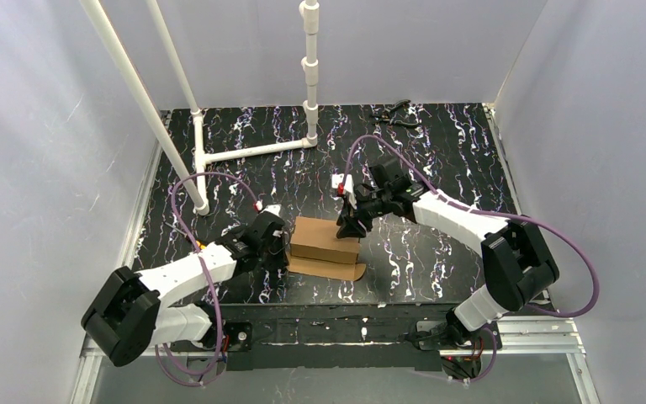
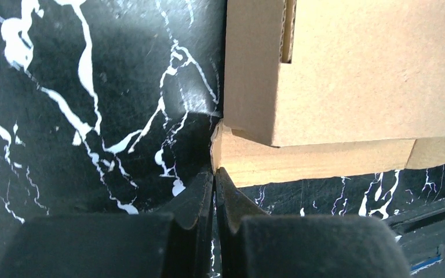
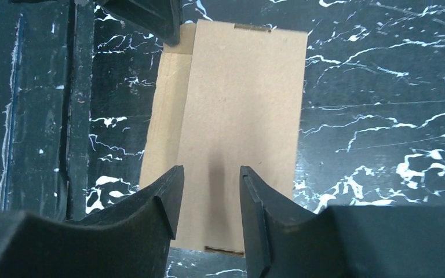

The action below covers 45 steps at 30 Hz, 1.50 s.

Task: Fold the paper box

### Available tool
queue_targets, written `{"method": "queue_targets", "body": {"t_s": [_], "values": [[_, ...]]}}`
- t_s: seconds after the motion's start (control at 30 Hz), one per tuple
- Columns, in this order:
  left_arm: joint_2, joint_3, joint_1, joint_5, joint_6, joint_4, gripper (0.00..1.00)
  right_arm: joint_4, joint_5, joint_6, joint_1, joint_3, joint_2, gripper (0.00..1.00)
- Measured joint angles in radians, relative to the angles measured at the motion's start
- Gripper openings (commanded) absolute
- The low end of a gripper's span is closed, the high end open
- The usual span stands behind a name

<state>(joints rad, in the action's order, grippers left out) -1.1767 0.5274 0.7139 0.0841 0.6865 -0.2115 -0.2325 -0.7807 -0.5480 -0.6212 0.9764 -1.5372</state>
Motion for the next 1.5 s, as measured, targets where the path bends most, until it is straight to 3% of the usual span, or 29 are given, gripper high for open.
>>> {"method": "queue_targets", "body": {"t_s": [0.53,1.5], "values": [[-0.084,0.056,-0.039,-0.075,-0.158,0.021,0.00,-0.225,-0.001,-0.151,0.022,0.163,-0.104,0.54],[-0.157,0.073,-0.045,-0.166,-0.144,0.048,0.00,-0.226,0.000,-0.154,0.022,0.153,-0.104,0.63]]}}
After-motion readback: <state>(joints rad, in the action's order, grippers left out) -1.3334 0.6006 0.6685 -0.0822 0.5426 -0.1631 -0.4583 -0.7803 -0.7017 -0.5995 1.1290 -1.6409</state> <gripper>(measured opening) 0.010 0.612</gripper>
